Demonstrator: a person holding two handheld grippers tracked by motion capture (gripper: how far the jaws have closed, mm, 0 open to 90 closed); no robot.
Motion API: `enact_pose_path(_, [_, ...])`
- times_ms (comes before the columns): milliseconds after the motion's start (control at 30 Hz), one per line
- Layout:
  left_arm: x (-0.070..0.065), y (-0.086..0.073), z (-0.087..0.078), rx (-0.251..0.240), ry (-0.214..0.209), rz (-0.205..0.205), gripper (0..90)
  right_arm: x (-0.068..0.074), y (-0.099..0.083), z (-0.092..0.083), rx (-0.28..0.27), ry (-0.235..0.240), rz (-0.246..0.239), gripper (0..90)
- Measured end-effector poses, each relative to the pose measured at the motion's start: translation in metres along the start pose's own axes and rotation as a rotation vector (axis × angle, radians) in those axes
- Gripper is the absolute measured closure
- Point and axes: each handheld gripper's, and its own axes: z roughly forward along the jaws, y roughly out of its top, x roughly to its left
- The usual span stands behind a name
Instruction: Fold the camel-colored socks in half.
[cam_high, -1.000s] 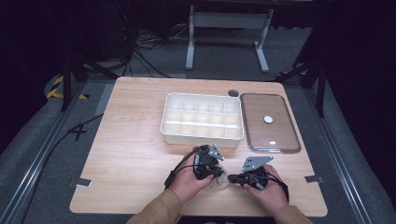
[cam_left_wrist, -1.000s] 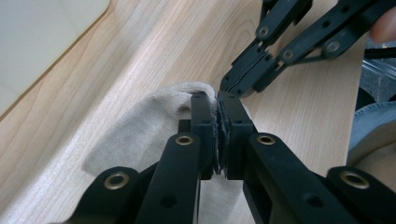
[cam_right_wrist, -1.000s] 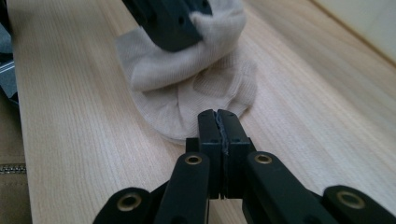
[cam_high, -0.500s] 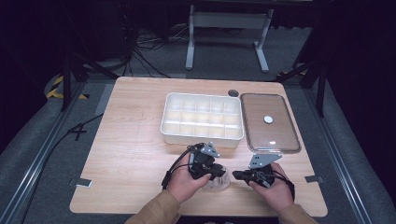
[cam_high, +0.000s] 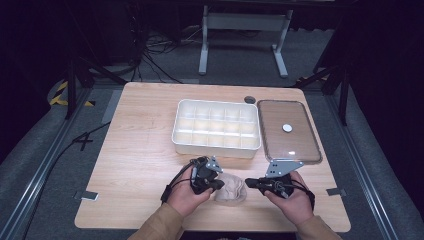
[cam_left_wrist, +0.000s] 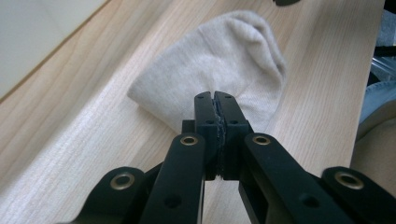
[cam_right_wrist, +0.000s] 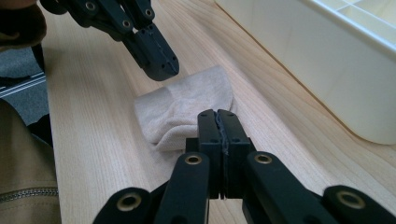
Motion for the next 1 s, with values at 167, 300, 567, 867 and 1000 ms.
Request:
enact_pose_path(167, [-0.001, -0.002, 0.007, 0.005, -0.015, 0.013, 89.8, -0.001, 0.001, 0.001, -0.007, 0.006, 0.0, 90.0])
enact_pose_path(300, [-0.002, -0.002, 0.01, 0.019, -0.022, 0.017, 89.9, 0.002, 0.006, 0.003, -0.029, 0.015, 0.008, 90.0])
enact_pose_path(567, [-0.004, -0.002, 0.02, 0.046, -0.025, 0.014, 89.8, 0.01, 0.017, 0.016, -0.044, 0.044, -0.004, 90.0])
enact_pose_path(867, [-0.004, -0.002, 0.021, 0.044, -0.025, 0.012, 89.9, 0.012, 0.015, 0.031, -0.011, 0.042, 0.0, 89.9])
enact_pose_path(1000, [-0.004, -0.002, 0.021, 0.046, -0.025, 0.017, 89.8, 0.013, 0.012, 0.034, 0.017, 0.025, -0.012, 89.7])
